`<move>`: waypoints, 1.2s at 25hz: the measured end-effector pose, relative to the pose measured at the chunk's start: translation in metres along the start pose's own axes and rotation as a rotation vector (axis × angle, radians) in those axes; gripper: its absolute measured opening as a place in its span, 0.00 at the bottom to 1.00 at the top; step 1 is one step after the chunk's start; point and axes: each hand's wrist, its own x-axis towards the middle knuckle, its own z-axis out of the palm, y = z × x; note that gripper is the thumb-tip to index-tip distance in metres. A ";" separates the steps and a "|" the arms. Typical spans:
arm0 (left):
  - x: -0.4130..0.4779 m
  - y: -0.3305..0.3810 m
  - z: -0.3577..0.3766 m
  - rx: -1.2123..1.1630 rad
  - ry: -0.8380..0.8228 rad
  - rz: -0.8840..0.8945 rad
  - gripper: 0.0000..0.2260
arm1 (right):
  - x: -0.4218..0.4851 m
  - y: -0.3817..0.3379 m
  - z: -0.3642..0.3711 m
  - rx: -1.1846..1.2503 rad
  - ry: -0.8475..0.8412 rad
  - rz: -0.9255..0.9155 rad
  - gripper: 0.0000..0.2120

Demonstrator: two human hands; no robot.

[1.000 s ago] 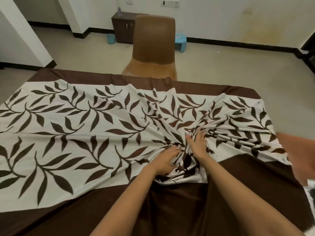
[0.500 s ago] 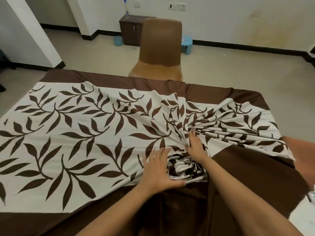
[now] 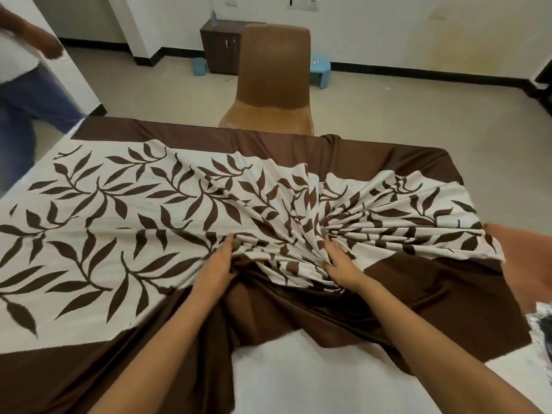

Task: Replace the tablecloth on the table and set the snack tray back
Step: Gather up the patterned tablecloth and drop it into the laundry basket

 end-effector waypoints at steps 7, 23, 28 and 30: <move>0.042 0.088 0.010 -0.063 0.124 -0.651 0.48 | -0.040 -0.005 0.030 0.089 -0.087 -0.102 0.26; 0.045 0.163 0.019 -0.470 -0.898 0.065 0.38 | -0.058 0.007 0.050 -0.201 -0.051 -0.415 0.14; 0.042 0.159 0.061 -0.098 -0.493 0.295 0.44 | -0.056 0.021 0.036 -0.495 -0.038 -0.442 0.12; 0.043 0.150 0.070 -0.140 -0.349 0.298 0.39 | -0.061 0.026 0.038 -0.502 0.111 -0.597 0.11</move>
